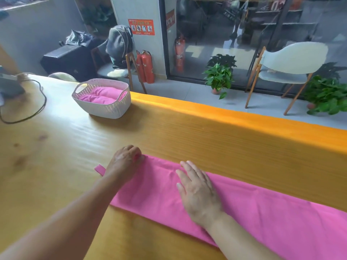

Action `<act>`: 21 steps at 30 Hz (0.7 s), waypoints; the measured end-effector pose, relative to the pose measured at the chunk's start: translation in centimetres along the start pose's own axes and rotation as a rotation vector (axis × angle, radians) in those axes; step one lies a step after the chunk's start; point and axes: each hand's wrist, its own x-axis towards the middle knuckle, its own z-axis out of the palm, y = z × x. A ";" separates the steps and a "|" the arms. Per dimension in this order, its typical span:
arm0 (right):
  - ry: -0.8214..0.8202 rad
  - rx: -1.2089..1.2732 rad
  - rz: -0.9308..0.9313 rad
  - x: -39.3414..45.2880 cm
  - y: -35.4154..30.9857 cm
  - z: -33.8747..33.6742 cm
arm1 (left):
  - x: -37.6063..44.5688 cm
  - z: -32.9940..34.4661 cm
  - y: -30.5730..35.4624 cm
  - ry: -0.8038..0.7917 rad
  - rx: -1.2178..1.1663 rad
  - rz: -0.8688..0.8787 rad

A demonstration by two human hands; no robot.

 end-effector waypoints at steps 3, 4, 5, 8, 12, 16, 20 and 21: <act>-0.081 -0.018 -0.051 1.1 -1.1 1.2 | 0.7 0.4 -0.4 0.028 -0.074 -0.013; -0.101 -0.016 -0.073 1.3 -1.0 1.6 | 0.9 0.7 -0.8 0.020 -0.085 -0.012; -0.141 0.005 -0.070 1.3 -0.7 2.0 | 1.1 1.0 -1.0 0.018 -0.089 0.000; -0.139 0.001 -0.067 1.3 -0.2 2.7 | 1.3 1.9 -1.6 0.064 -0.078 0.039; -0.145 -0.015 -0.058 1.2 -0.3 3.2 | 0.3 2.4 -0.3 0.154 0.059 0.048; -0.062 0.038 -0.037 1.3 -0.3 3.1 | -3.3 4.4 4.2 0.101 -0.036 0.356; -0.051 0.042 0.010 1.3 -0.2 3.0 | -5.8 6.7 5.0 -0.123 -0.024 0.356; -0.061 0.027 0.010 1.4 -0.1 2.9 | -5.5 6.5 4.3 -0.117 0.047 0.340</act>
